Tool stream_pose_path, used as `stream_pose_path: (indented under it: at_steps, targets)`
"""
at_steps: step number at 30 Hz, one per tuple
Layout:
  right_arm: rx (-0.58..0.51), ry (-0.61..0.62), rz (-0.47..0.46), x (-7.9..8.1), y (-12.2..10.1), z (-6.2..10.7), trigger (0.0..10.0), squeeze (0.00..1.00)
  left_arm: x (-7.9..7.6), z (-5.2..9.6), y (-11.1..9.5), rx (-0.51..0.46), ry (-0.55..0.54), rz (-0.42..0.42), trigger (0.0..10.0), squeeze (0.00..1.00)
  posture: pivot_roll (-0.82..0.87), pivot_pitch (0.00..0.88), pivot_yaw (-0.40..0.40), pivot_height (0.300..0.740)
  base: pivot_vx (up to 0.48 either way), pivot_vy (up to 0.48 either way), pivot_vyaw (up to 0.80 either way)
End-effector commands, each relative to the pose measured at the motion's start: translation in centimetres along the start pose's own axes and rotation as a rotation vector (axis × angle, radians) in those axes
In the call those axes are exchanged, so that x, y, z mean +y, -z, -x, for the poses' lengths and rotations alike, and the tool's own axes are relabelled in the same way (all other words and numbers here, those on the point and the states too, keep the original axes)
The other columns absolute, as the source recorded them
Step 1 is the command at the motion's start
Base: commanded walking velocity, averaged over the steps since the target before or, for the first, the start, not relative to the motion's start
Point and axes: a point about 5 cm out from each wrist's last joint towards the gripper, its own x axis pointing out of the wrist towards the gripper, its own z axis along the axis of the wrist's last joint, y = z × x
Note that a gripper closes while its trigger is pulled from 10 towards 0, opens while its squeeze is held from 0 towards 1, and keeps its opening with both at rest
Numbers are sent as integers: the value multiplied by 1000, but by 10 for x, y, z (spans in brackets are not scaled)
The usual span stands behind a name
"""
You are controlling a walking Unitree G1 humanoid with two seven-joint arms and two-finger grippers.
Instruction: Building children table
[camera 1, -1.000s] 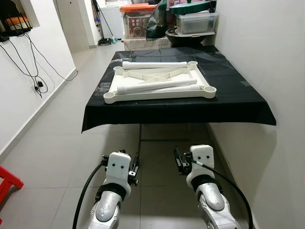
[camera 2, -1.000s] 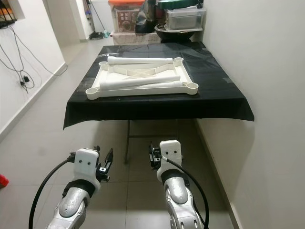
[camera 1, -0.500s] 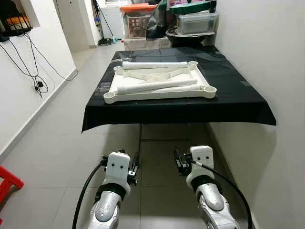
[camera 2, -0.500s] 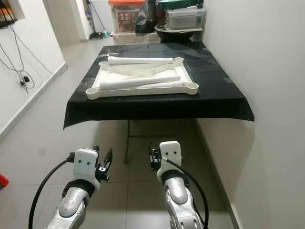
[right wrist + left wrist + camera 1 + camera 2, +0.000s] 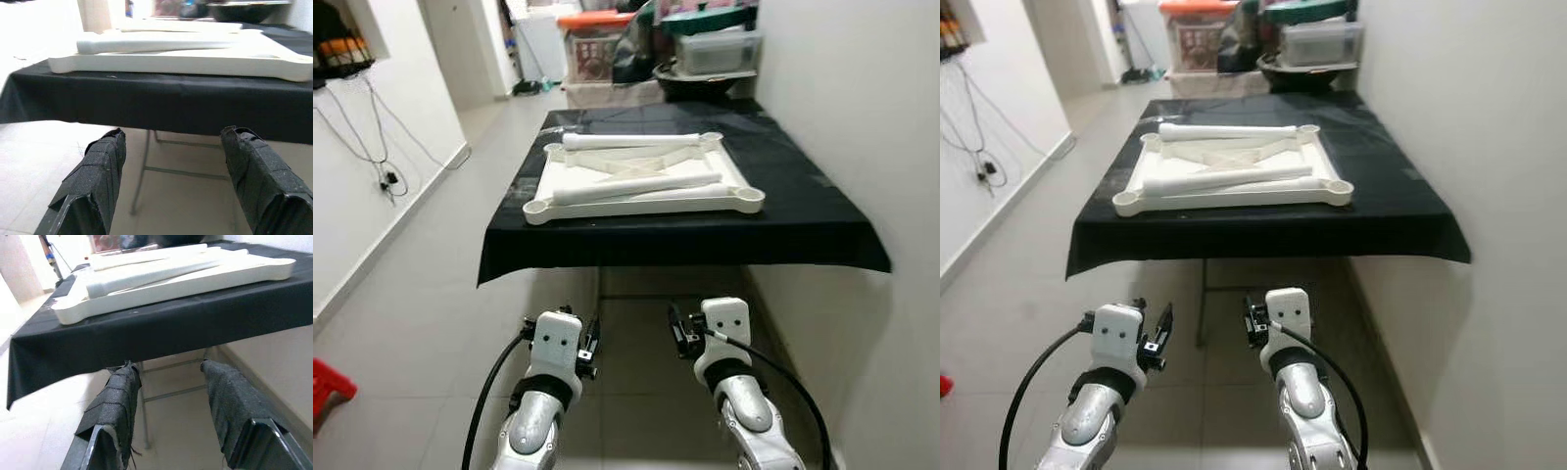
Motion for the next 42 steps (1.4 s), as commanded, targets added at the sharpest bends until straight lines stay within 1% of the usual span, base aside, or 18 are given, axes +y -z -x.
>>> stream_pose_path:
  at_steps: [1, 4, 8, 11, 15, 17, 19, 22, 28, 34, 37, 38, 42]
  targets:
    - [1, -10, 0, 3, 2, 0, 10000, 0, -1, -1, 0, -4, 3, 10, 10000, 0, -8, 0, 33, 740, 341, 0, 0]
    - [-1, -10, 1, 3, 2, 0, 10000, 0, -1, -2, 0, -5, 1, 9, 10000, 0, -6, 0, 32, 740, 345, 0, 0]
    - [-4, -9, 0, 2, 2, 0, 10000, 0, 9, -7, -3, -21, -38, -1, 10000, 0, -6, 0, 31, 740, 345, 0, 0]
    - [-6, -8, 0, 2, 1, -1, 10000, 0, 11, -8, -4, -25, -44, -3, 10000, 0, -7, 0, 31, 740, 347, 0, 0]
    - [-23, -6, -1, 1, -2, -3, 10000, 0, 18, -12, -10, -43, -73, -5, 10000, 0, 2, 0, 24, 740, 346, 0, 0]
    - [-23, -6, -1, 1, -2, -3, 10000, 0, 18, -12, -10, -43, -73, -5, 10000, 0, 2, 0, 24, 740, 345, 0, 0]
    - [-49, -3, -12, 3, -9, -5, 10000, 0, 23, -14, -14, -56, -91, -8, 10000, 0, 6, 0, 21, 740, 347, 0, 0]
    - [-65, -3, -16, 5, -13, -7, 10000, 0, 26, -15, -16, -64, -101, -9, 10000, 0, 6, 0, 21, 740, 347, 0, 0]
    - [-80, 8, -22, 3, -16, -9, 10000, 0, 28, -17, -18, -73, -109, -7, 10000, 0, 8, 0, 21, 740, 345, 0, 0]
    - [-97, 48, -29, -5, -21, -14, 10000, 0, 29, -18, -20, -79, -112, -7, 10000, 0, 13, 0, 23, 740, 346, 0, 0]
    - [-104, 57, -35, -6, -23, -15, 10000, 0, 30, -19, -20, -75, -113, -5, 10000, 0, 19, 0, 24, 740, 327, 0, 0]
    - [-107, 58, -36, -5, -24, -15, 10000, 0, 31, -19, -19, -70, -117, 9, 10000, 0, 19, 0, 20, 740, 0, 0, -800]
    - [-112, 58, -44, -5, -25, -16, 10000, 0, 35, -21, -22, -75, -135, 15, 10000, 0, 20, 0, 20, 740, 0, 0, -800]
